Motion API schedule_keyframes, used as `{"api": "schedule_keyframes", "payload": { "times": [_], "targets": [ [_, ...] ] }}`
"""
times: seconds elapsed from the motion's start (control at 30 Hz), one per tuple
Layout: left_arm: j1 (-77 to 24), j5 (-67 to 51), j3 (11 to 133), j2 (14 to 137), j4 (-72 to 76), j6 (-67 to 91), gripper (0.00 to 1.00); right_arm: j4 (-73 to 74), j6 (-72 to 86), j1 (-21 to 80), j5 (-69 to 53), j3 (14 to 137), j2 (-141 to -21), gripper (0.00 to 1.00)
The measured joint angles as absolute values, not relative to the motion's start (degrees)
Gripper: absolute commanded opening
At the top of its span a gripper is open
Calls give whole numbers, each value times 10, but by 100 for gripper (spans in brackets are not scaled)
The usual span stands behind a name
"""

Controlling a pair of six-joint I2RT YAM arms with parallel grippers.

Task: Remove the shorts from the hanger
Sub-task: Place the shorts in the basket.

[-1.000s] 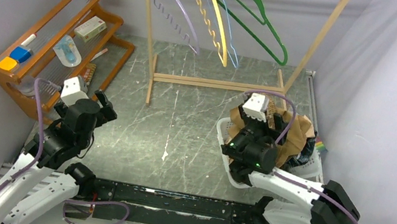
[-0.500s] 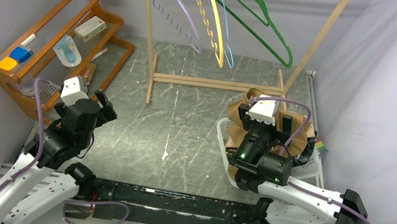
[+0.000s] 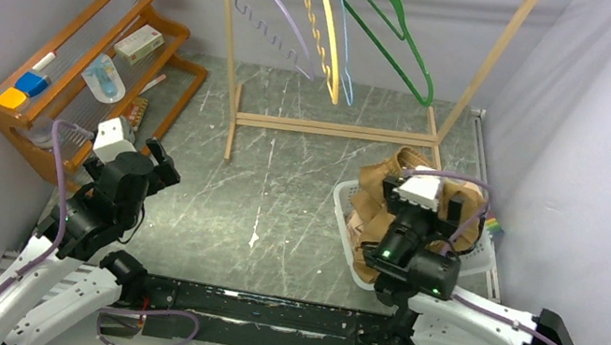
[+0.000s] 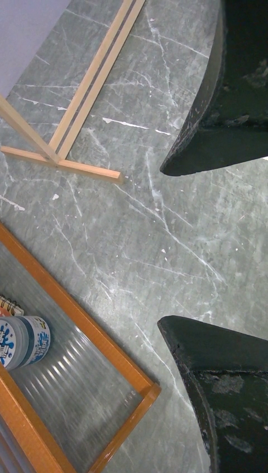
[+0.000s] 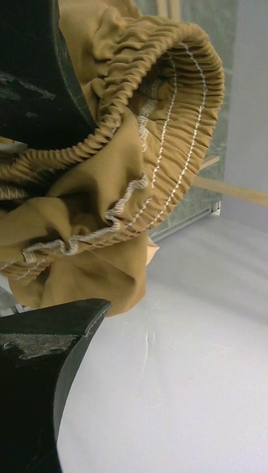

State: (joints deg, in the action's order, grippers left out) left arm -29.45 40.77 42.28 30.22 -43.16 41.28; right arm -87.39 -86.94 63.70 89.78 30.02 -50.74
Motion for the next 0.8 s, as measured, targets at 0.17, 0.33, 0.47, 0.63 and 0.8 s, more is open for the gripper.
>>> {"api": "schedule_keyframes", "payload": {
  "times": [0.17,0.33,0.47,0.63,0.8],
  "targets": [
    [-295,403,423,308,-432,412,99,-874,-858,635,898,260,-614,69],
    [-295,397,423,315,-432,411,99,-874,-765,628,897,235,-693,88],
    [-295,396,423,312,-432,411,99,-875,-617,619,898,211,-701,100],
    [-295,395,423,303,-432,411,99,-879,-501,648,898,252,-727,100],
    [-295,396,423,302,-432,412,99,-879,-503,734,896,287,-733,100]
  ]
}}
